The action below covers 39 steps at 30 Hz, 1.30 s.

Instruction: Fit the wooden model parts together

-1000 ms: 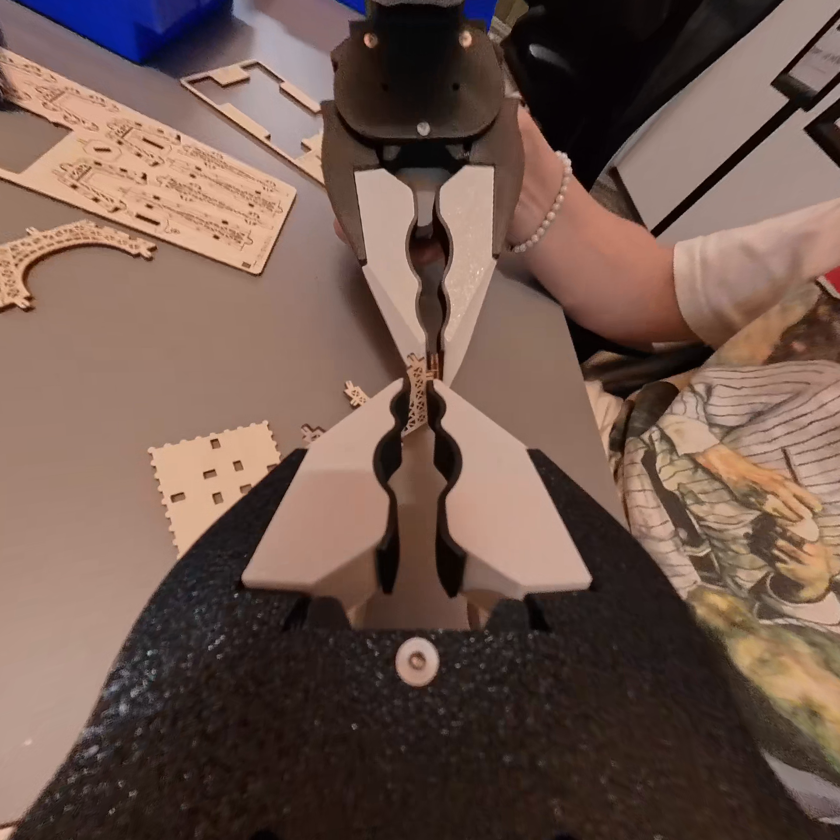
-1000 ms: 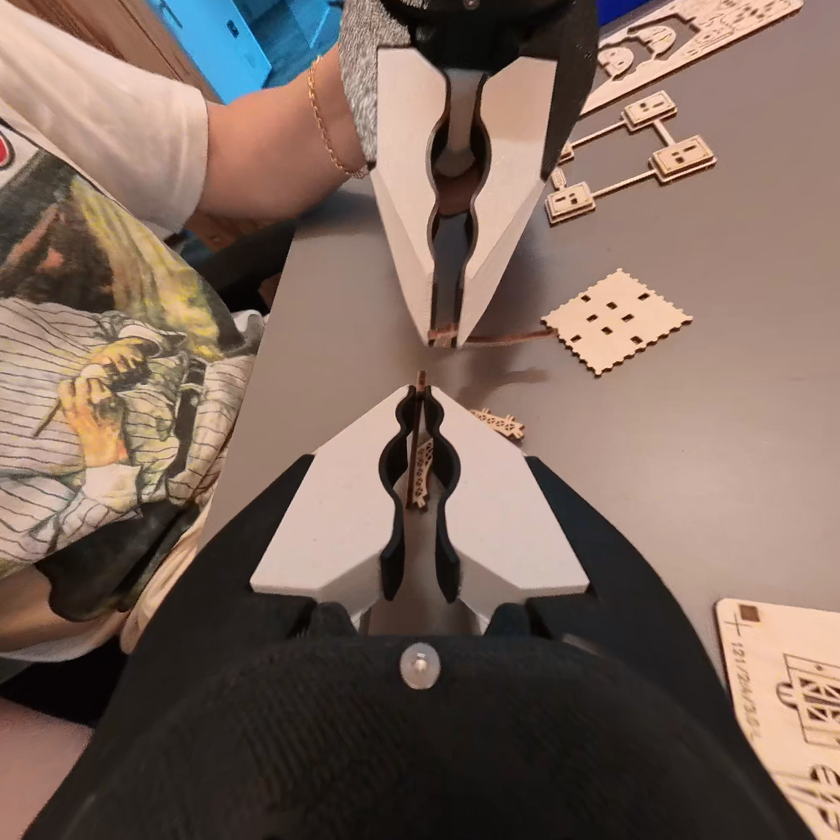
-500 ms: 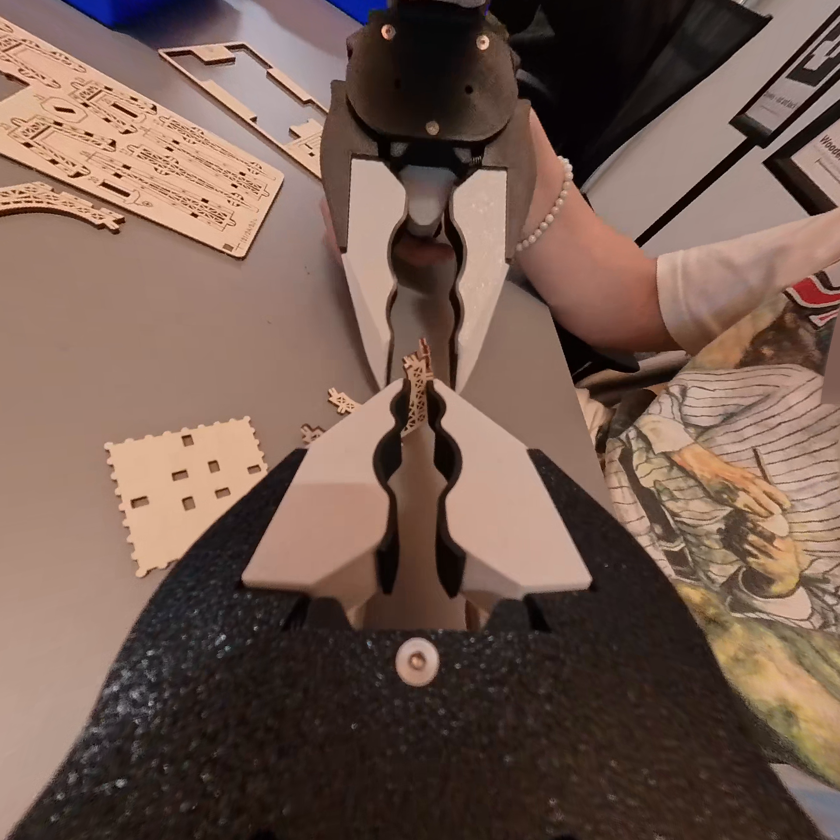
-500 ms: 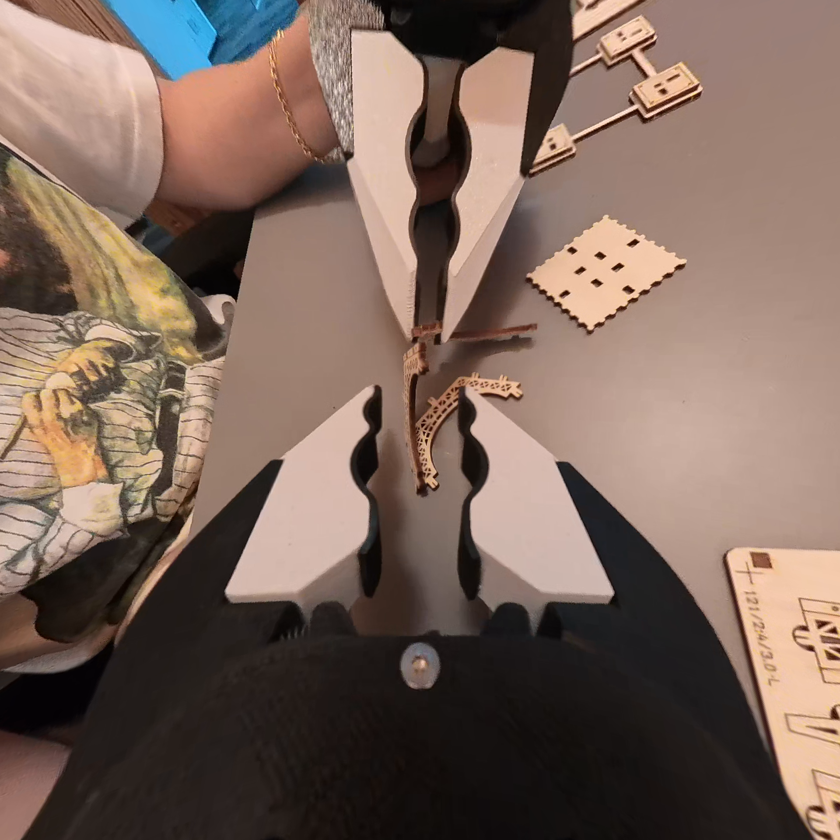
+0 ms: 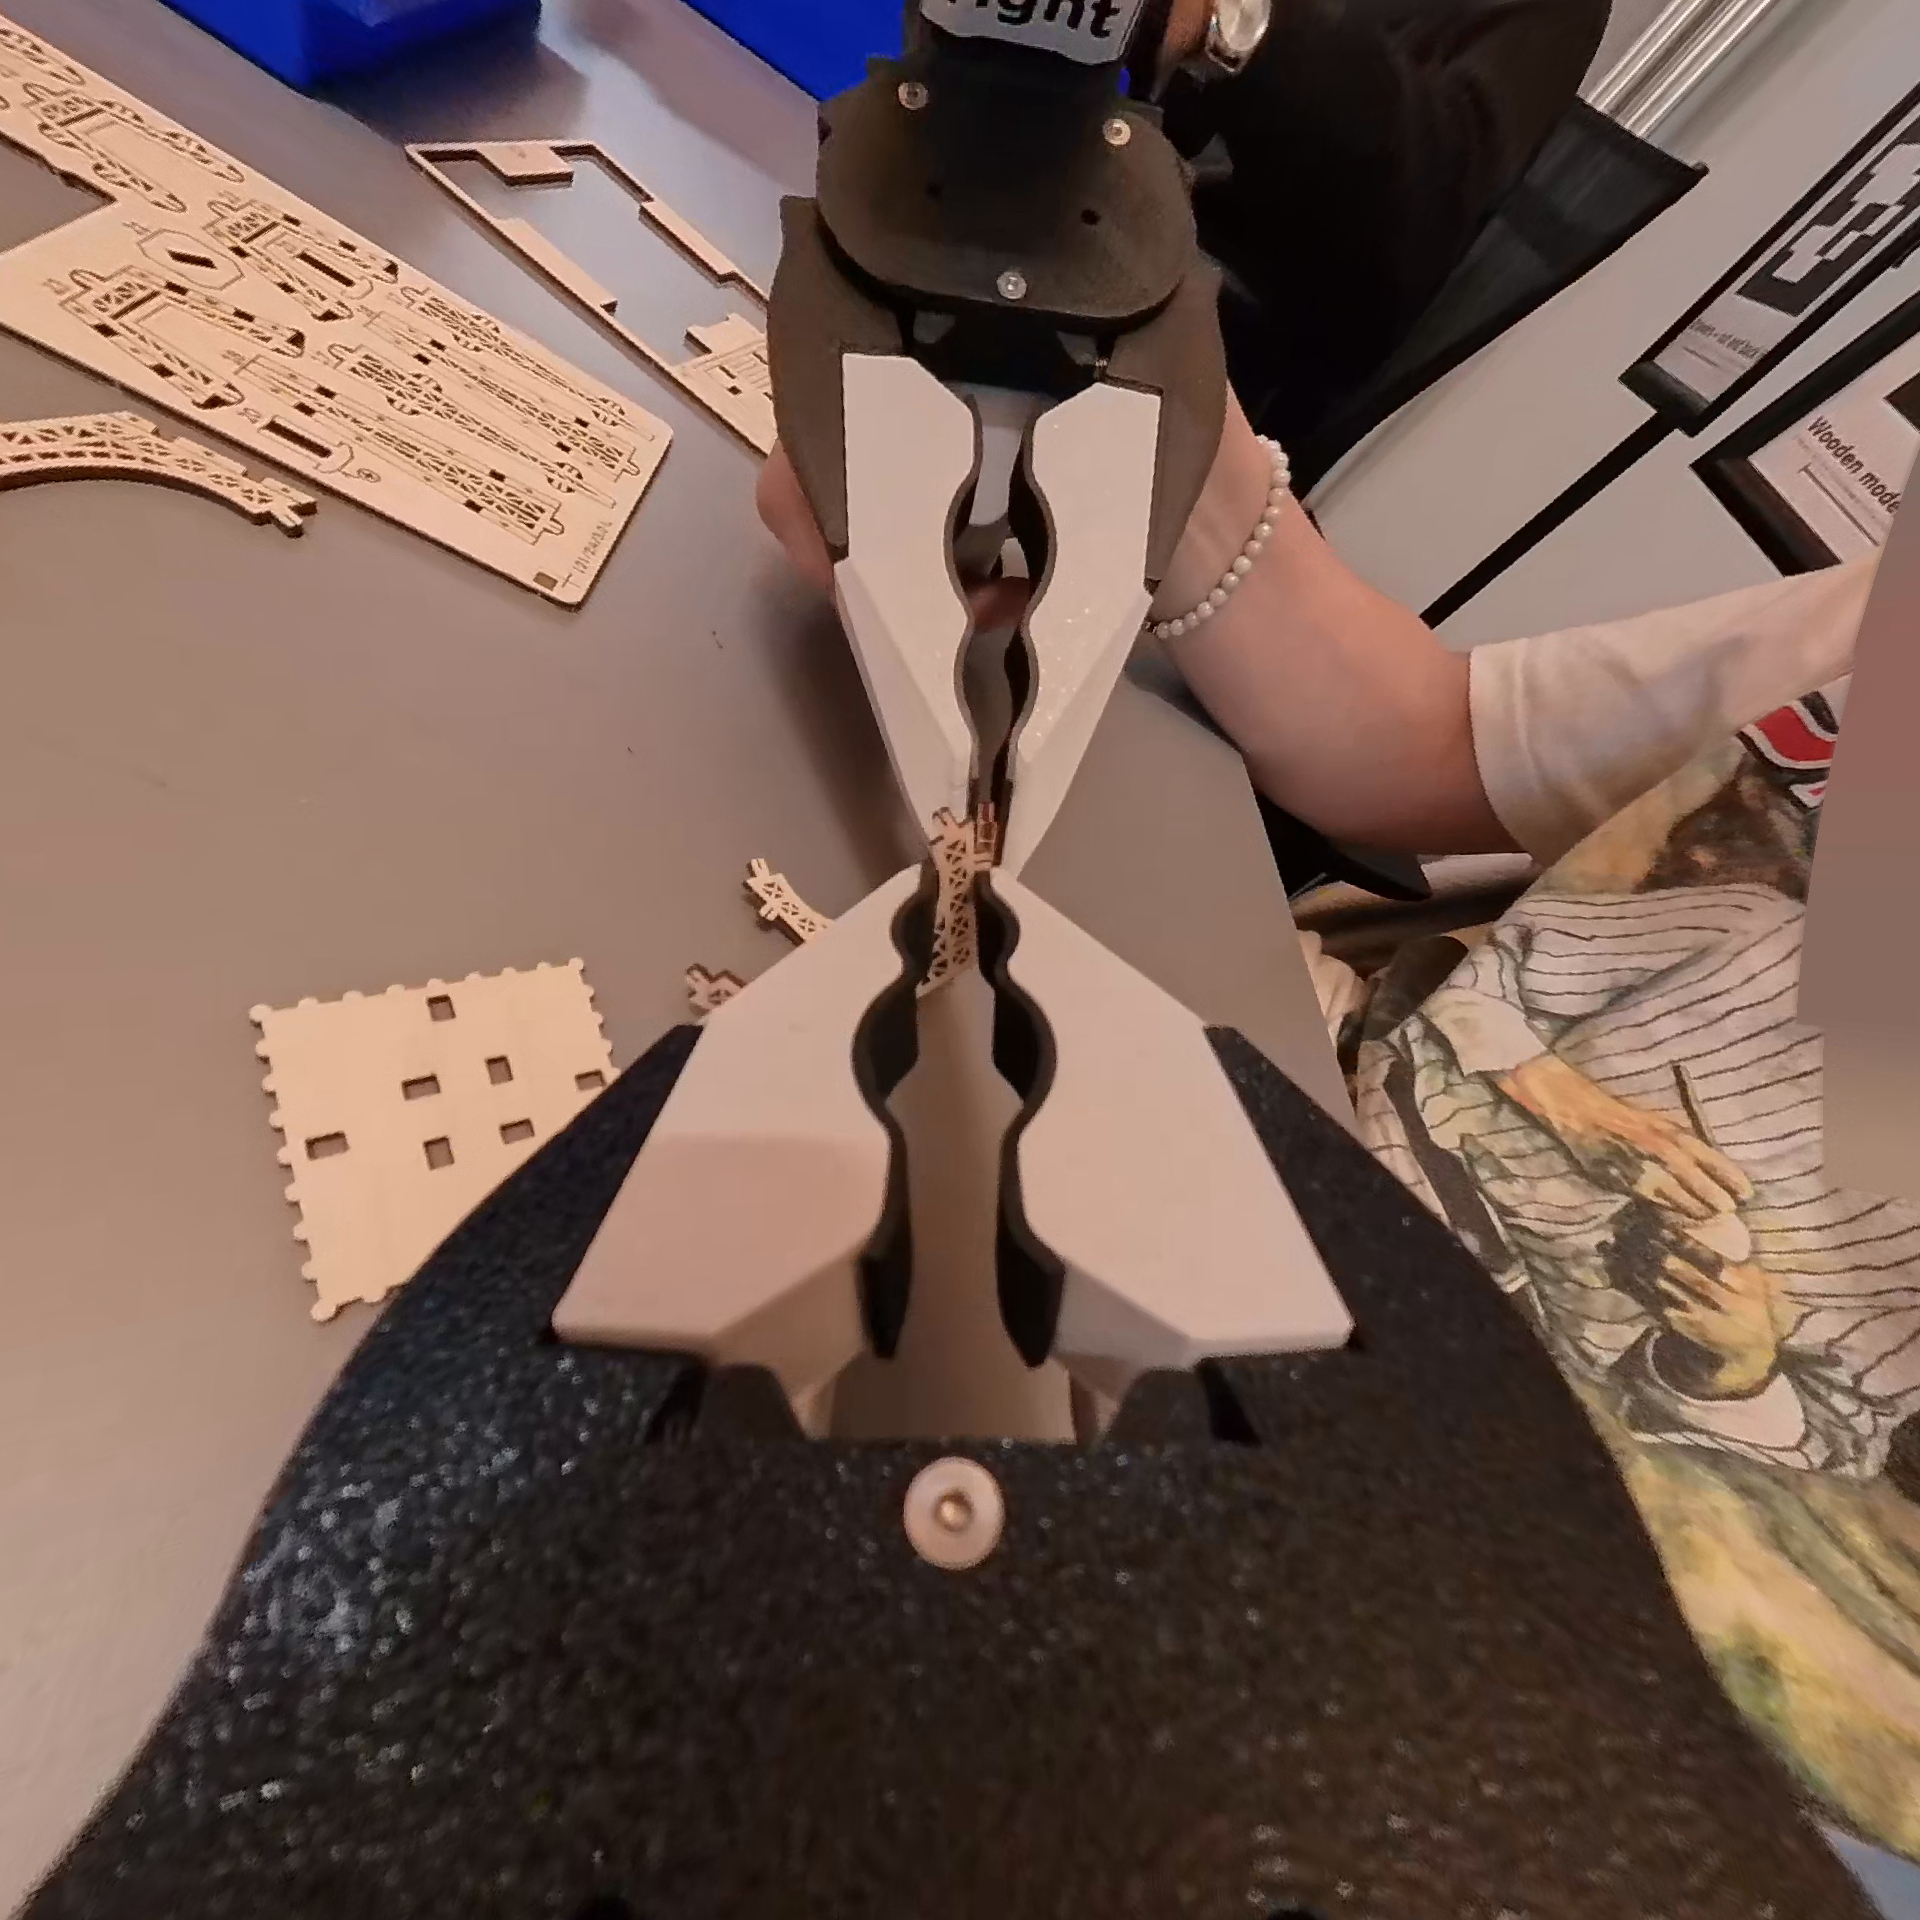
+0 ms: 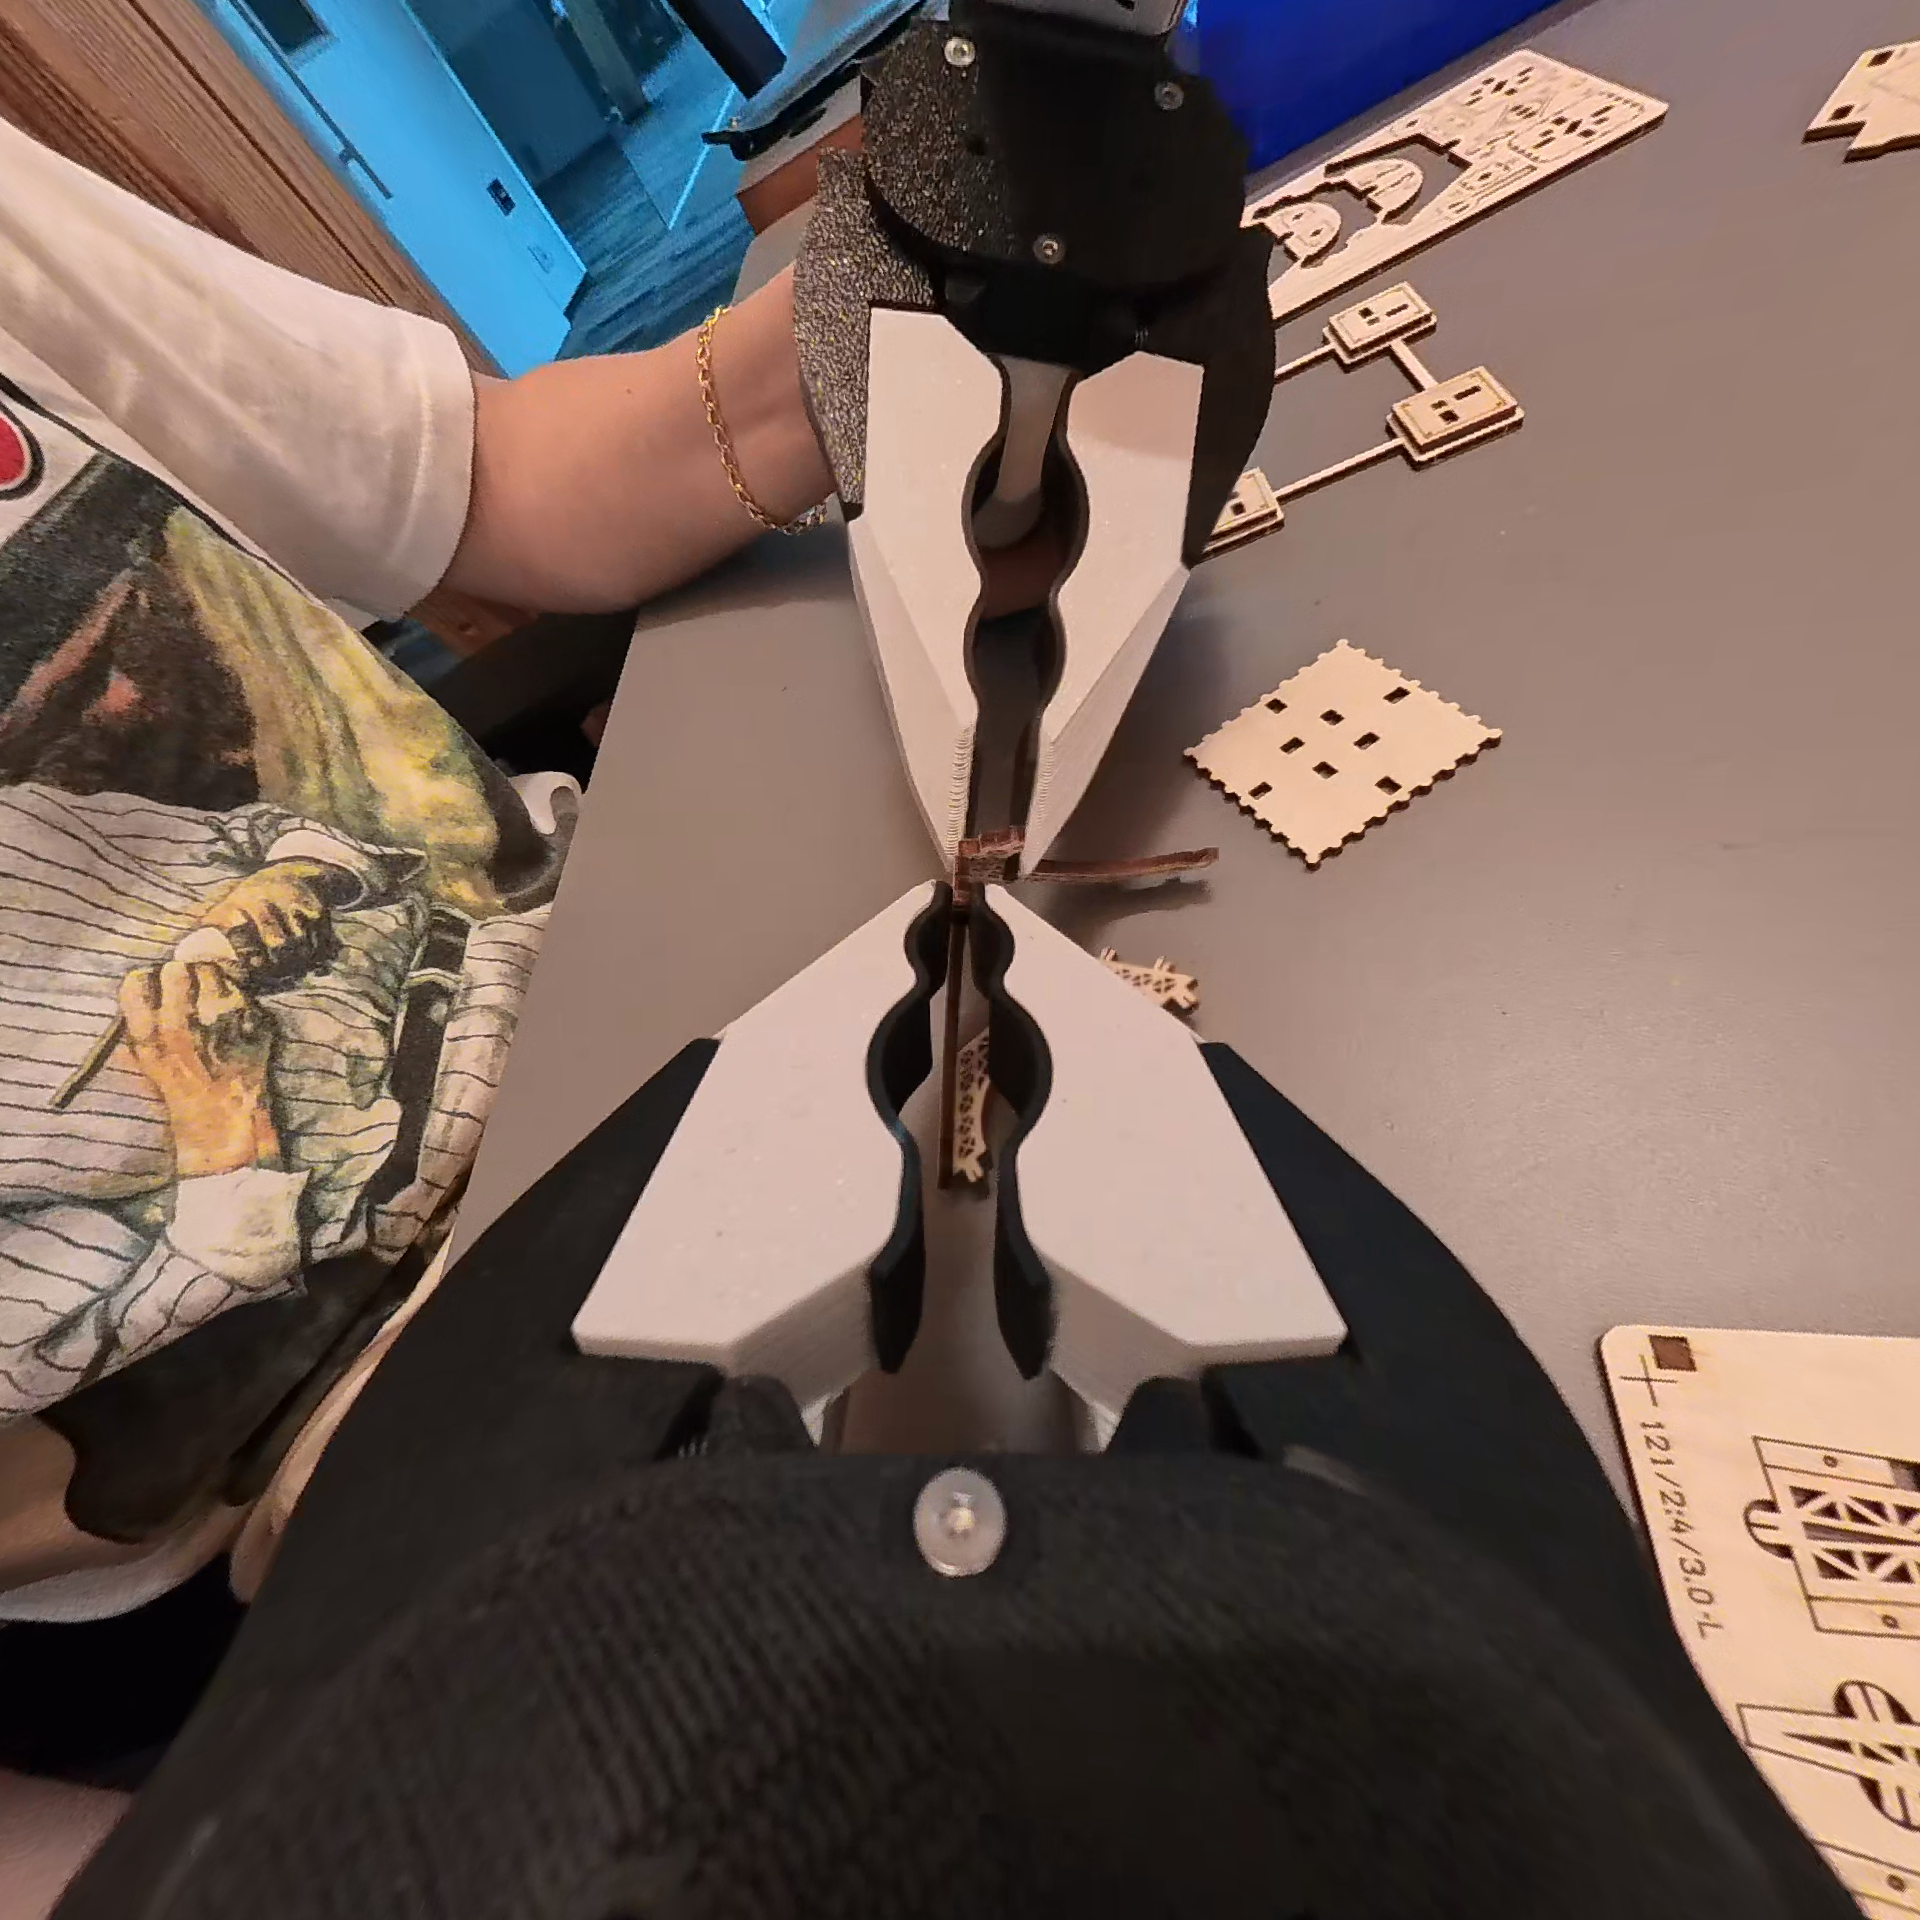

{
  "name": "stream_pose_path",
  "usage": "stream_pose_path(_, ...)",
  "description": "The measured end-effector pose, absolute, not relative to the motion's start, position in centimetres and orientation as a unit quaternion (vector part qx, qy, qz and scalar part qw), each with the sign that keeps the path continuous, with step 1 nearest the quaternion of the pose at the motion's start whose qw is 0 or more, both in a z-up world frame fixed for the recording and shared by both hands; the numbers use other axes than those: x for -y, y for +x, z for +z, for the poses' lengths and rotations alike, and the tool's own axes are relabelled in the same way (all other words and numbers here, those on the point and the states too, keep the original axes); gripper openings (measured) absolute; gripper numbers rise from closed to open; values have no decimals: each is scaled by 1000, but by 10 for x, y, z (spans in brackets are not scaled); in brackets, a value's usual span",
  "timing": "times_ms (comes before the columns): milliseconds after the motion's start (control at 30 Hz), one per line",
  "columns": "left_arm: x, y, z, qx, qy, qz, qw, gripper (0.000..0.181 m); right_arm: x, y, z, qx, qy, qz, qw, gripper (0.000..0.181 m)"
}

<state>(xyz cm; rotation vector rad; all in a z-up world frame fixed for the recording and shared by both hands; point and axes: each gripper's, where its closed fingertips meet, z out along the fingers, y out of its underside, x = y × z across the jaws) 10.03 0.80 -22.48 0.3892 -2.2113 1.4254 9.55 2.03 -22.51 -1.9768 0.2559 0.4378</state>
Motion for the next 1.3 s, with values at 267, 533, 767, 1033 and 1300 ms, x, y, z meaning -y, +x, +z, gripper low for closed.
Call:
stream_pose_path(267,-10,101,-222,801,142,529,240,4,-19,92,-228,-114,-827,199,513,15)
stream_pose_path(533,-9,107,-220,808,140,542,184,4,-16,114,-201,-198,-776,188,568,18)
stream_pose_path(767,-8,115,-220,829,122,538,94,4,-15,133,-199,-285,-762,164,558,22)
stream_pose_path(1033,-8,119,-216,830,118,542,57,4,-25,127,-205,-290,-771,179,538,10)
stream_pose_path(1300,-10,118,-214,819,116,556,79,6,-26,126,-202,-278,-770,179,545,5)
